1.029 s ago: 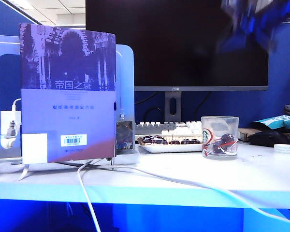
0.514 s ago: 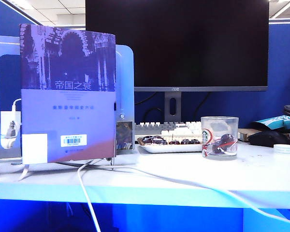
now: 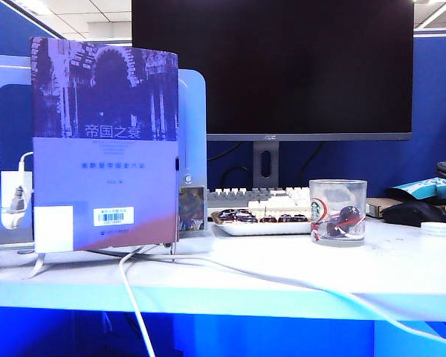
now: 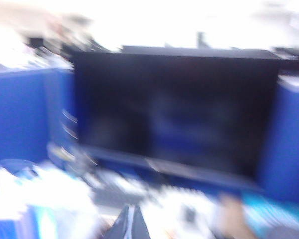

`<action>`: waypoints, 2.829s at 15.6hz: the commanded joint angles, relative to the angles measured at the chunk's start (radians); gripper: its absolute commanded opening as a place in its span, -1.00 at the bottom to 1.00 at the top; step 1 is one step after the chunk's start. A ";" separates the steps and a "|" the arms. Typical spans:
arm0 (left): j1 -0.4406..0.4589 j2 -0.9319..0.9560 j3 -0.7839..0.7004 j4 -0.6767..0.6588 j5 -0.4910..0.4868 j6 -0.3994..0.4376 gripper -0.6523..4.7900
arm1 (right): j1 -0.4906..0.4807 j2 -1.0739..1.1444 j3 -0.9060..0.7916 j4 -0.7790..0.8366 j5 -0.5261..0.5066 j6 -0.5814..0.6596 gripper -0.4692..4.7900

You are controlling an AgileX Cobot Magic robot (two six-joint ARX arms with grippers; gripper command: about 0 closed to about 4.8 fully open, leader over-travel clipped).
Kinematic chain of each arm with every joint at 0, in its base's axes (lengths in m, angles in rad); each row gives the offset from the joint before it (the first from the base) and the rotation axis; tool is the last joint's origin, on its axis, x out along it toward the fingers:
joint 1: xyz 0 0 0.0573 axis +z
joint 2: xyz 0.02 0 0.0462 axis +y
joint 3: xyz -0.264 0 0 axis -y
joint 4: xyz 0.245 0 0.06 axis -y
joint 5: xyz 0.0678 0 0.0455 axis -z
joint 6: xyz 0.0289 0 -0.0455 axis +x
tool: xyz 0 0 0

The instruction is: Pick up the cherry on the right side of the glass and put it inside the glass.

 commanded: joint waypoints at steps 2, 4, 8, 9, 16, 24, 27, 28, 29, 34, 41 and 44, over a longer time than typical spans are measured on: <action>0.001 -0.003 -0.001 -0.012 0.004 0.005 -0.78 | 0.001 -0.110 -0.049 -0.141 0.109 -0.031 -0.83; 0.001 -0.003 -0.001 -0.012 0.004 0.005 -0.78 | 0.001 -0.190 -0.191 -0.068 0.134 -0.036 -0.82; 0.001 -0.003 -0.001 -0.012 0.004 0.005 -0.78 | 0.001 -0.333 -0.636 0.156 0.275 -0.033 -0.82; 0.001 -0.003 -0.001 -0.012 0.004 0.005 -0.78 | 0.002 -0.344 -0.682 0.156 0.275 -0.032 -0.82; 0.001 -0.003 -0.001 -0.012 0.004 0.005 -0.78 | 0.002 -0.432 -0.984 0.351 0.276 0.011 -0.82; 0.001 -0.003 -0.001 -0.012 0.004 0.005 -0.78 | 0.001 -0.432 -1.103 0.355 0.294 0.012 -0.82; 0.001 -0.003 -0.001 -0.012 0.004 0.005 -0.78 | -0.001 -0.432 -1.143 0.348 0.293 0.018 -0.82; 0.001 -0.003 -0.001 -0.012 0.004 0.005 -0.78 | -0.007 -0.432 -1.159 0.344 0.292 0.025 -0.82; 0.001 -0.003 -0.001 -0.012 0.004 0.005 -0.78 | -0.021 -0.431 -1.170 0.328 0.286 0.026 -0.82; 0.001 -0.003 -0.001 -0.012 0.004 0.005 -0.78 | -0.057 -0.432 -1.170 0.333 0.286 0.027 -0.82; 0.001 -0.003 -0.001 -0.012 0.004 0.005 -0.78 | -0.056 -0.432 -1.170 0.333 0.275 0.027 -0.82; 0.001 -0.003 -0.001 -0.012 0.004 0.005 -0.78 | -0.056 -0.432 -1.170 0.333 0.275 0.026 -0.82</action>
